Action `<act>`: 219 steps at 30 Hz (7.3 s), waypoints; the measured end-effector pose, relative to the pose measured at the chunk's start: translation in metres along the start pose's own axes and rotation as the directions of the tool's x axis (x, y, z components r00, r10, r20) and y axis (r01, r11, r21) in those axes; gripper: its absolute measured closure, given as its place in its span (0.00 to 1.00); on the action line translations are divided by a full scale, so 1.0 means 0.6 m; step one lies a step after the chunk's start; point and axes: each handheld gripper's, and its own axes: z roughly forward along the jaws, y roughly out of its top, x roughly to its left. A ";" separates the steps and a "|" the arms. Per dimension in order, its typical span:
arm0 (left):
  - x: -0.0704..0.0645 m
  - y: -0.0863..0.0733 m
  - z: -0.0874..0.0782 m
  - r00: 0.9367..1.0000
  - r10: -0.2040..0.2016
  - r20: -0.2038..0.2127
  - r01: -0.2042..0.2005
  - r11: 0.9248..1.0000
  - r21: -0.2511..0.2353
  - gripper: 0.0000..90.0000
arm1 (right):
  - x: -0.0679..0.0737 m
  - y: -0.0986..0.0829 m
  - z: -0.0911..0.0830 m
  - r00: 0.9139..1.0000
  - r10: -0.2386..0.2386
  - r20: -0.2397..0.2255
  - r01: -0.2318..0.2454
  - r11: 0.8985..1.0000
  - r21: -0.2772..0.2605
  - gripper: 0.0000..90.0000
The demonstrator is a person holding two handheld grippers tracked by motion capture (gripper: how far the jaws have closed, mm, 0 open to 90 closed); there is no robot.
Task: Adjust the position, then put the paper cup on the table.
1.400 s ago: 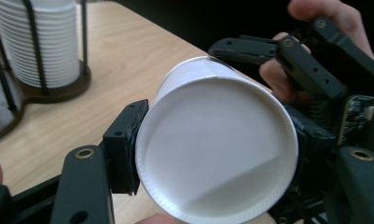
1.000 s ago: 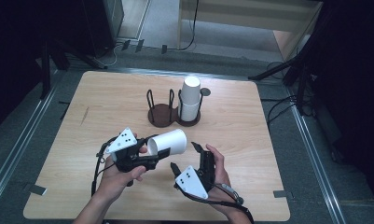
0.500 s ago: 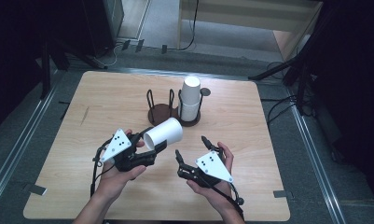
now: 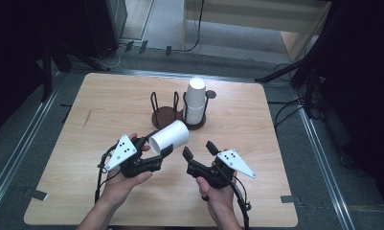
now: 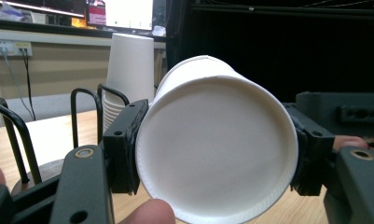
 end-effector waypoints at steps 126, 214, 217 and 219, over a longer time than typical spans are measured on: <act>0.016 0.022 -0.014 0.996 -0.090 -0.006 0.090 0.992 0.094 0.06 | -0.004 0.014 0.076 0.845 0.534 -0.029 -0.531 0.832 -0.163 0.35; 0.123 -0.047 -0.151 0.945 -0.109 -0.309 0.153 0.981 0.119 0.06 | -0.152 0.048 0.119 0.923 -0.138 0.360 0.220 0.955 -0.197 0.34; 0.131 -0.053 -0.165 0.937 -0.112 -0.331 0.159 0.980 0.117 0.06 | -0.164 0.048 0.122 0.919 -0.146 0.366 0.228 0.955 -0.191 0.34; 0.137 -0.056 -0.174 0.931 -0.111 -0.348 0.161 0.980 0.116 0.06 | -0.174 0.049 0.124 0.916 -0.148 0.372 0.229 0.956 -0.184 0.34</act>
